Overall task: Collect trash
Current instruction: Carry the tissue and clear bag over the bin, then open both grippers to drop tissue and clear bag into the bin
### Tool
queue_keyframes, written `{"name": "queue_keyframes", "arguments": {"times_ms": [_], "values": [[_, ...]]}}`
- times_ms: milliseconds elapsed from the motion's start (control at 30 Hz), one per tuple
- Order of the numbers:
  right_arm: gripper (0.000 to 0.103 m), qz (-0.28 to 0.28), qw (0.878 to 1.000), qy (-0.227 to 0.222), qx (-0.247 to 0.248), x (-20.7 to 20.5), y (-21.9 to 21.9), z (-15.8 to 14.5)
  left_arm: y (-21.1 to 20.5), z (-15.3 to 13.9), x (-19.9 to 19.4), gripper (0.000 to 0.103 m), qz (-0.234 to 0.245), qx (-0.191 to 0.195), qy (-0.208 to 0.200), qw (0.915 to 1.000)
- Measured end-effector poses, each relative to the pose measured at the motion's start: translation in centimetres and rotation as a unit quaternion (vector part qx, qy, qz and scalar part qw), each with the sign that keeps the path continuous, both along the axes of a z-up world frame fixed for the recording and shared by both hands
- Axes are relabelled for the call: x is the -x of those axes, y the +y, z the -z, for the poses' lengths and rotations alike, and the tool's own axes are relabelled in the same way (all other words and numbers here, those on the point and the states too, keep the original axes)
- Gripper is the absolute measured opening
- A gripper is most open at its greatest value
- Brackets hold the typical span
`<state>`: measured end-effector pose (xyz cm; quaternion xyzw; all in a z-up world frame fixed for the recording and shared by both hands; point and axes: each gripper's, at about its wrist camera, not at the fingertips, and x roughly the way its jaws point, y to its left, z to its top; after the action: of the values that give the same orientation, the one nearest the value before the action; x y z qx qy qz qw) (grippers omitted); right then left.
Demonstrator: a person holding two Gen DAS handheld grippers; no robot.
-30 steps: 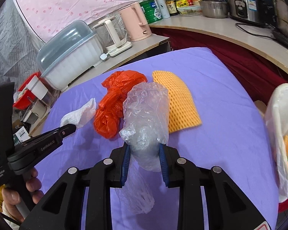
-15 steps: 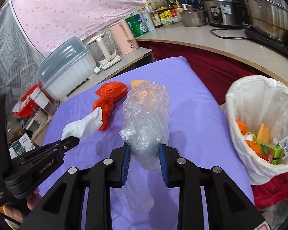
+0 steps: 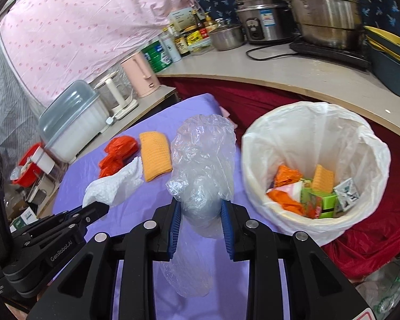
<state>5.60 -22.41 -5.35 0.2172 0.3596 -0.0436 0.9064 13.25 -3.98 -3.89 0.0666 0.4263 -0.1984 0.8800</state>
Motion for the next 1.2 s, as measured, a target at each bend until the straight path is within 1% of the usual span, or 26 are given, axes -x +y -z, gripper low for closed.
{"name": "queue_keyframes", "arguments": {"times_ms": [233,500,700,967,1200], "values": [[0.026,0.045,0.999,-0.004,-0.003,2.0,-5.0,-0.1,-4.7,-0.2,1.5,0.010,0.040,-0.007,-0.004,0.9992],[0.026,0.095,0.995,-0.004,-0.008,4.3,-10.0,0.3,-9.9,-0.3,2.7,0.011,0.084,-0.015,-0.008,0.9963],[0.026,0.118,0.993,-0.001,-0.009,5.2,-12.8,0.9,-13.5,0.0,3.4,0.011,0.112,-0.021,-0.008,0.9935],[0.026,0.134,0.991,0.011,-0.013,4.2,-15.8,2.0,-17.3,1.3,2.7,0.011,0.133,-0.034,0.005,0.9906],[0.026,0.138,0.990,0.021,-0.020,2.8,-16.9,3.3,-19.0,2.4,1.5,0.011,0.142,-0.036,0.018,0.9891]]}}
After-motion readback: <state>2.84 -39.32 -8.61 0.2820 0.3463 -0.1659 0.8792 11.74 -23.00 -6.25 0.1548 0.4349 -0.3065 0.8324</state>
